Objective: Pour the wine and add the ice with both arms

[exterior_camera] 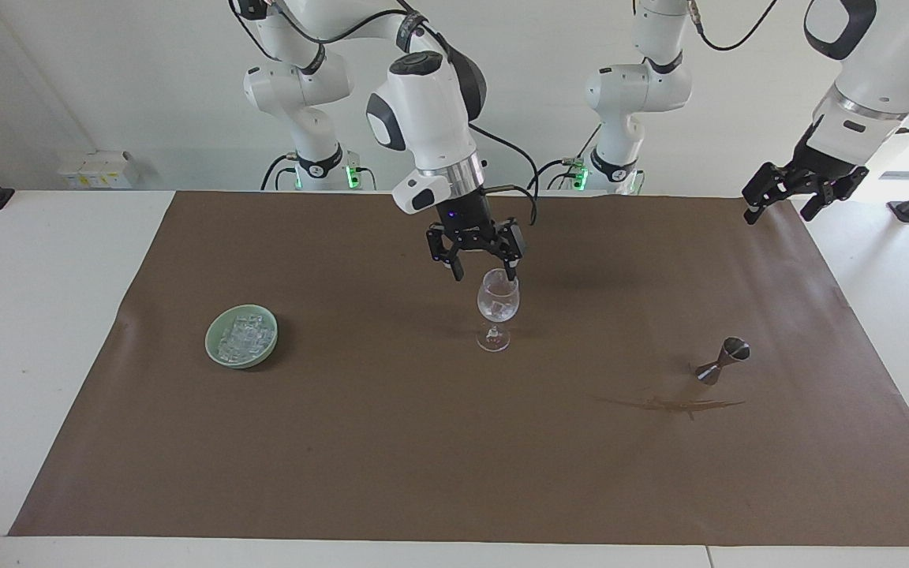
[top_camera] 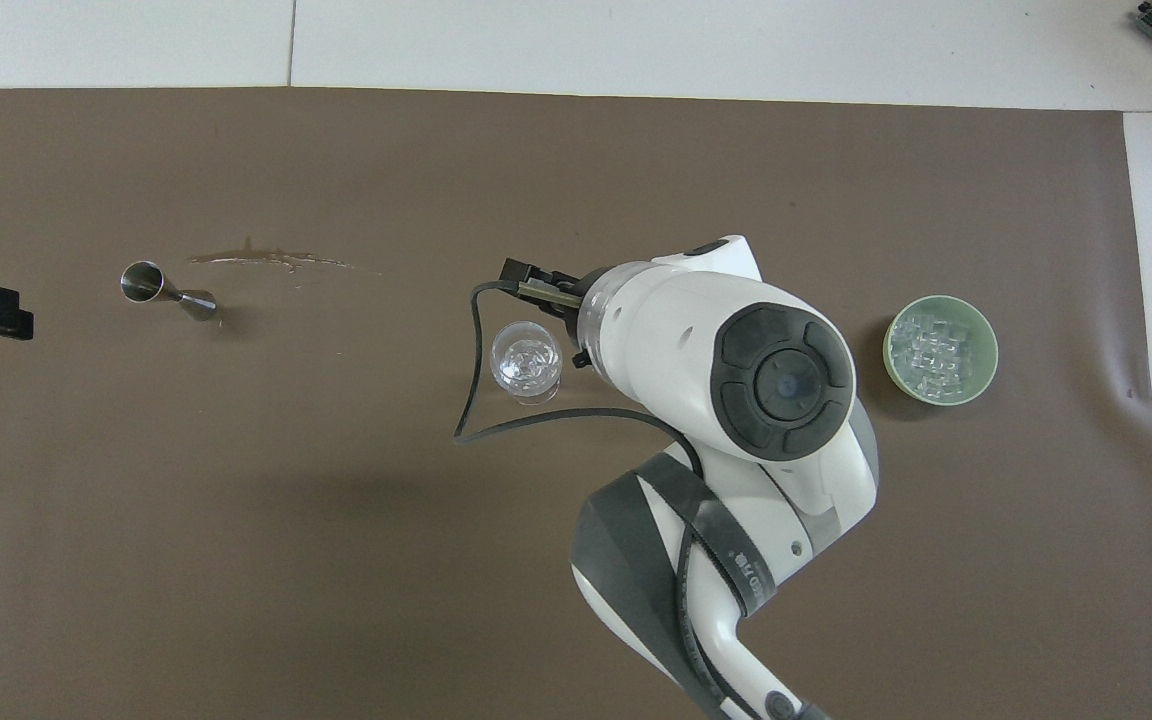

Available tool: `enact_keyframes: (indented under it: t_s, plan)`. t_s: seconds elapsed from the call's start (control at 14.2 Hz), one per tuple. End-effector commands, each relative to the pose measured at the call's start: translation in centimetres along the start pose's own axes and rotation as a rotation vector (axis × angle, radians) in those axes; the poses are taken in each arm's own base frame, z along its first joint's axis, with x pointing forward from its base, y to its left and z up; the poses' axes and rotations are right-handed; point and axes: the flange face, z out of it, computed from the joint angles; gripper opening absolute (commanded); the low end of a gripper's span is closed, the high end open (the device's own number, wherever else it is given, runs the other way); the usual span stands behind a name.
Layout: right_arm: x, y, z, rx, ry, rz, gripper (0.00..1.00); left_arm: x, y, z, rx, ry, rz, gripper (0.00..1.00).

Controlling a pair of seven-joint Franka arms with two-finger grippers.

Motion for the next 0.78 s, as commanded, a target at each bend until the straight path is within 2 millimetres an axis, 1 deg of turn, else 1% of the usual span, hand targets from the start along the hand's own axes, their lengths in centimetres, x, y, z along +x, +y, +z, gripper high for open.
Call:
enact_keyframes:
  t_s: [0.0,0.14,0.28,0.42,0.63,0.7]
  plan:
    - [2.6,3.0,-3.4,-0.094,0.065,-0.003,1.0,-0.4,0.0,0.1,0.013,-0.014,0.002,1.0]
    - [4.1,5.5,-5.6,-0.161,0.057,-0.033,1.0,-0.4,0.0,0.1,0.013,-0.016,0.001,1.0]
    - [5.4,7.5,-7.7,-0.204,0.055,-0.059,1.0,-0.4,0.0,0.1,0.013,-0.016,0.002,1.0]
    - [6.4,9.1,-9.6,-0.231,0.061,-0.056,1.0,-0.4,0.0,0.1,0.013,-0.016,0.002,1.0]
    - [6.8,10.5,-11.7,-0.265,0.053,-0.037,1.0,-0.4,0.0,0.1,0.013,-0.014,0.002,1.0]
    - [7.3,11.3,-12.5,-0.268,0.051,-0.015,1.0,-0.4,0.0,0.1,0.013,-0.016,0.002,1.0]
